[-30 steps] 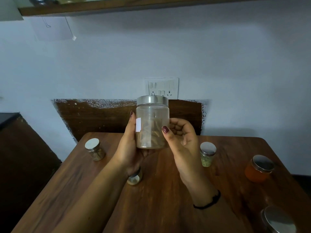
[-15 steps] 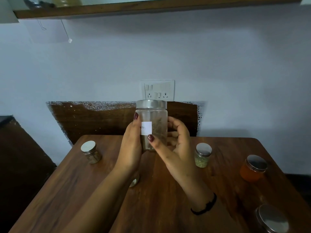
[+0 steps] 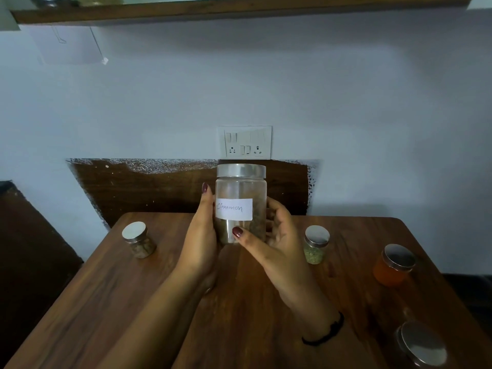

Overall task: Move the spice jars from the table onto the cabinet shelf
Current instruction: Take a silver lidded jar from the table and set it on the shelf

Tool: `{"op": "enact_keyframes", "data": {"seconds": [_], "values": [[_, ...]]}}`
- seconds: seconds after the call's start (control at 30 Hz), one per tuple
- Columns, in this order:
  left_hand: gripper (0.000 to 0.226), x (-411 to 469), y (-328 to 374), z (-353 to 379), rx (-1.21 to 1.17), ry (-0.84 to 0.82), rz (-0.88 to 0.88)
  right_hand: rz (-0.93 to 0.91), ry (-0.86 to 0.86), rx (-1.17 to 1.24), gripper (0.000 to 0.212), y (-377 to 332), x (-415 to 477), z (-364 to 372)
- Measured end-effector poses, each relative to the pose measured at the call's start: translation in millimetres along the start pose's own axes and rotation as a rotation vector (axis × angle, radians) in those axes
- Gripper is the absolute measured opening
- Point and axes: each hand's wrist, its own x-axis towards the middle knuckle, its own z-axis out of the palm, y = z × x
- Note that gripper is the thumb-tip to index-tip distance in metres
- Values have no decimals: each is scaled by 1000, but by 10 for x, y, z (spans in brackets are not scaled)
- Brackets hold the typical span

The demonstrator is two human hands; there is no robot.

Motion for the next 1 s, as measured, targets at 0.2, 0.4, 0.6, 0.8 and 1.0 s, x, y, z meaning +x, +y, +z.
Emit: {"op": "enact_keyframes", "data": {"seconds": [0.2,0.4,0.6,0.8,1.0], "values": [[56,-75,45,33,43,34,31,20,-39,32,73,-10,-20,17],[58,-103,116,-5,104,68,123,-4,-79,38,65,-35,-10,68],[66,-4,178,-154,163,78,200,-47,-87,-28,80,-68,91,213],[55,133,372,-309,192,87,267,-85,-97,-23,79,-107,309,408],[50,326,777,-497,206,25,355,-161,-101,-9,63,-428,635,663]]}}
